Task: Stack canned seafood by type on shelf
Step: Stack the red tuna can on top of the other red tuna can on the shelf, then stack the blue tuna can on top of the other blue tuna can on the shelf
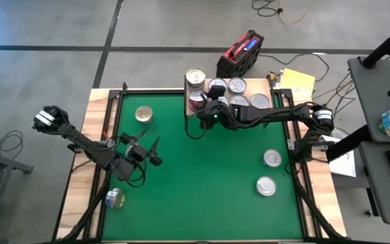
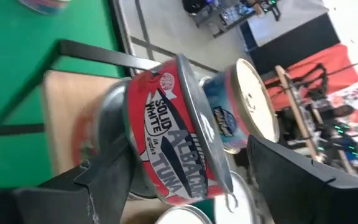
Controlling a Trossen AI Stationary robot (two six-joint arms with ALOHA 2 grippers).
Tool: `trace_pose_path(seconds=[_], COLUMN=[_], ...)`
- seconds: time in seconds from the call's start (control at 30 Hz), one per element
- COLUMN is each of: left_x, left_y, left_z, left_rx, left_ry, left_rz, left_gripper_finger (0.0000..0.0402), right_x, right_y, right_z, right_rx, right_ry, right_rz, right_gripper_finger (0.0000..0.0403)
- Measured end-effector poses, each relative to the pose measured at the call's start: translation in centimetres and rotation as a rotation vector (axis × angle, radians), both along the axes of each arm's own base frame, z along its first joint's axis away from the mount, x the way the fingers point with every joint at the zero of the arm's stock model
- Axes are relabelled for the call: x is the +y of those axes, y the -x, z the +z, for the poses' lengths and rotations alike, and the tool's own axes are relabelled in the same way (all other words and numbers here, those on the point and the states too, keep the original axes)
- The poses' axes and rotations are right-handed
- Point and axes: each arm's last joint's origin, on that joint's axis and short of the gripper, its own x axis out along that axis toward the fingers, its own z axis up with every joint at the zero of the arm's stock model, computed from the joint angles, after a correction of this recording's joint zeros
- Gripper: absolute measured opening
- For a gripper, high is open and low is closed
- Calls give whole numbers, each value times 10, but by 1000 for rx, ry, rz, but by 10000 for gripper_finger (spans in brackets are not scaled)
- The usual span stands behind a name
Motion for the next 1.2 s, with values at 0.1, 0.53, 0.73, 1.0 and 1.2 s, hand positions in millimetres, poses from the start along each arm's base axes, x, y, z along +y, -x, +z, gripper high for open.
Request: trace_pose_path(seconds=[0.1,0.53,0.73,1.0,1.2], left_x=[0,0,0,0,0], left_y=[0,0,0,0,0], left_z=[0,0,0,0,0], left_rx=[0,0,0,1,1], left_ry=[0,0,0,0,-1], left_rz=[0,0,0,0,0], left_gripper_finger=[241,241,241,241,241], right_x=[1,1,2,9,31], right_y=[-1,2,4,13,22], right_z=[0,-3,0,10,25], right_rx=[-6,-41,-72,-95,-137], right_ry=[-27,-96,-133,-168,-204], right_rz=[38,-1,-2,-9,24], right_gripper_finger=[293,327,338,327,303])
